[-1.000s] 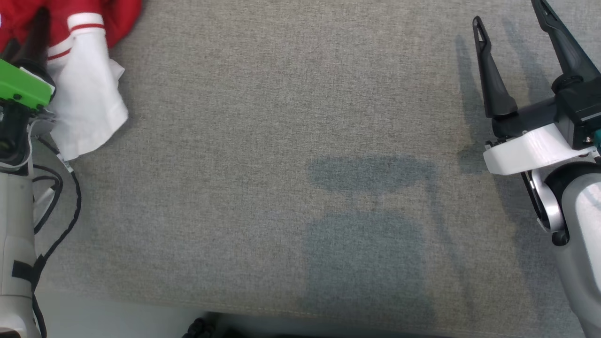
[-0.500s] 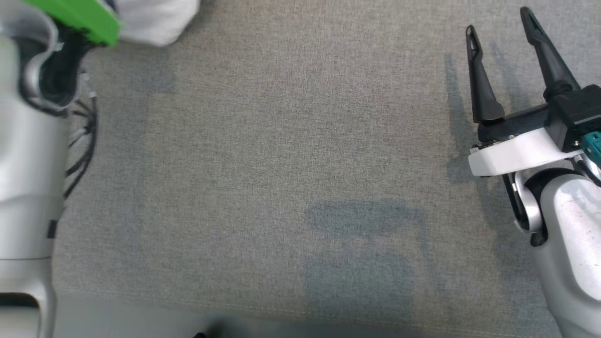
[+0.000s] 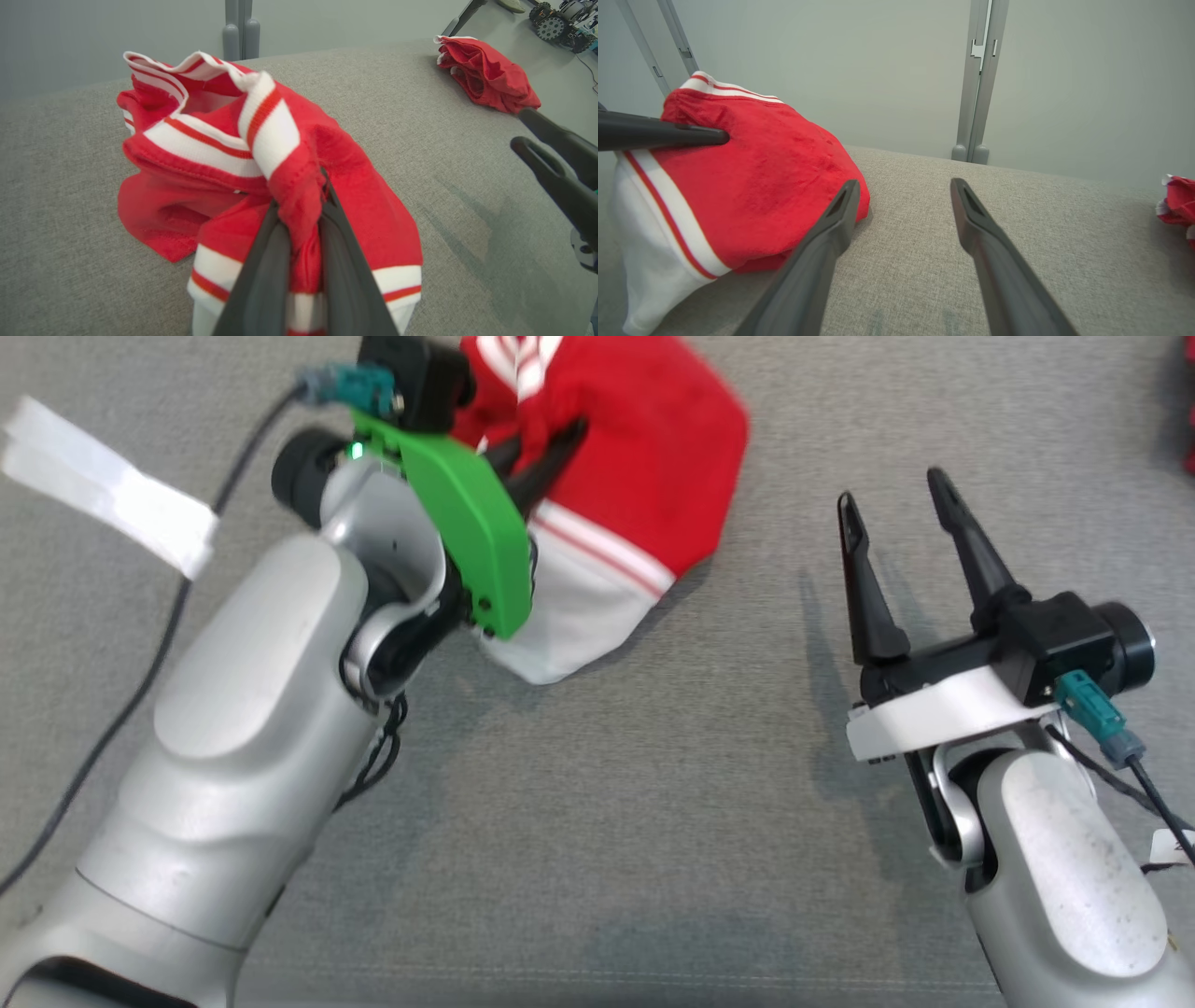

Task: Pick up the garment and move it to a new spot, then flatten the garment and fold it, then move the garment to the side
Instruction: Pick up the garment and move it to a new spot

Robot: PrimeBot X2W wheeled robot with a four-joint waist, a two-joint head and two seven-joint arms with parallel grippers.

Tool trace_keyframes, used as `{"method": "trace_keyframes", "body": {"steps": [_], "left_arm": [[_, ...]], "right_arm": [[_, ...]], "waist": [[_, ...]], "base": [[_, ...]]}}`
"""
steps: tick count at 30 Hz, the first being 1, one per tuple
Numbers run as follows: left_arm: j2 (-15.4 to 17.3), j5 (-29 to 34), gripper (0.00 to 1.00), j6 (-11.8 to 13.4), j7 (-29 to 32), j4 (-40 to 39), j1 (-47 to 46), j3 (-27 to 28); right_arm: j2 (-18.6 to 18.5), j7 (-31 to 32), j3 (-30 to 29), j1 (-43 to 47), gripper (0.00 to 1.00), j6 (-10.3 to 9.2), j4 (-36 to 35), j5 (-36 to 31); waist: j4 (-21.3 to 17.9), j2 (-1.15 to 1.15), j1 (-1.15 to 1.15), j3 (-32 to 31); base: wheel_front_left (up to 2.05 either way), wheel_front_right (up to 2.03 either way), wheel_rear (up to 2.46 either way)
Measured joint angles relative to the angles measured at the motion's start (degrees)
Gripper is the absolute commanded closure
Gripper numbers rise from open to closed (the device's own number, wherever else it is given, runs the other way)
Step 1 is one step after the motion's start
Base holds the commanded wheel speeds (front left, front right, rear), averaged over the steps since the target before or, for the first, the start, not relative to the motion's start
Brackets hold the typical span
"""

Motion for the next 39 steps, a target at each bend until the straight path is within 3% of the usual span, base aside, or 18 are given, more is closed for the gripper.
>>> {"method": "trace_keyframes", "body": {"steps": [11, 14, 16, 17, 18, 27, 39], "left_arm": [[-2.96, 2.45, 1.00, 0.08, -0.23, 4.81, 6.42, -3.46], [-3.27, 3.86, 0.97, 0.71, -1.76, 5.56, 6.41, -3.45], [-3.39, 4.09, 0.55, 1.42, -2.88, 6.30, 6.39, -3.31], [-3.60, 4.09, 0.18, 1.71, -3.50, 6.47, 6.39, -3.10], [-3.85, 4.08, 0.00, 2.01, -4.16, 6.50, 6.37, -2.96], [-5.99, 2.05, 0.00, 2.64, -7.47, 5.32, 6.31, -3.37], [-5.89, 2.14, 0.00, 2.86, -12.88, 2.24, 6.37, -5.13]], "right_arm": [[1.47, -1.79, 3.65, 4.04, 0.00, -0.36, 2.04, 0.59], [2.08, -1.80, 7.09, 4.37, 0.00, 0.82, 3.30, 0.70], [2.64, -1.91, 8.71, 4.91, 0.00, 1.22, 4.31, 0.70], [2.70, -1.98, 9.29, 5.03, 0.00, 1.35, 4.83, 0.69], [2.67, -1.97, 9.93, 5.07, 0.00, 1.78, 5.32, 0.69], [2.70, -0.77, 13.86, 7.22, 0.00, 2.41, 8.20, 0.49], [2.96, 1.15, 15.92, 7.05, 0.00, 2.50, 12.57, 1.44]], "waist": [[-8.50, 0.00, 0.00, -3.68], [-10.96, 0.00, 0.00, -4.46], [-12.56, 0.00, 0.00, -5.01], [-13.33, 0.00, 0.00, -5.32], [-14.04, 0.00, 0.00, -5.65], [-16.33, 0.00, 0.00, -9.49], [-9.48, 0.00, 0.00, -11.08]], "base": [[0.00, 0.00, 0.00], [0.00, 0.00, 0.00], [0.00, 0.00, 0.00], [0.00, 0.00, 0.00], [0.00, 0.00, 0.00], [0.00, 0.00, 0.00], [0.00, 0.00, 0.00]]}}
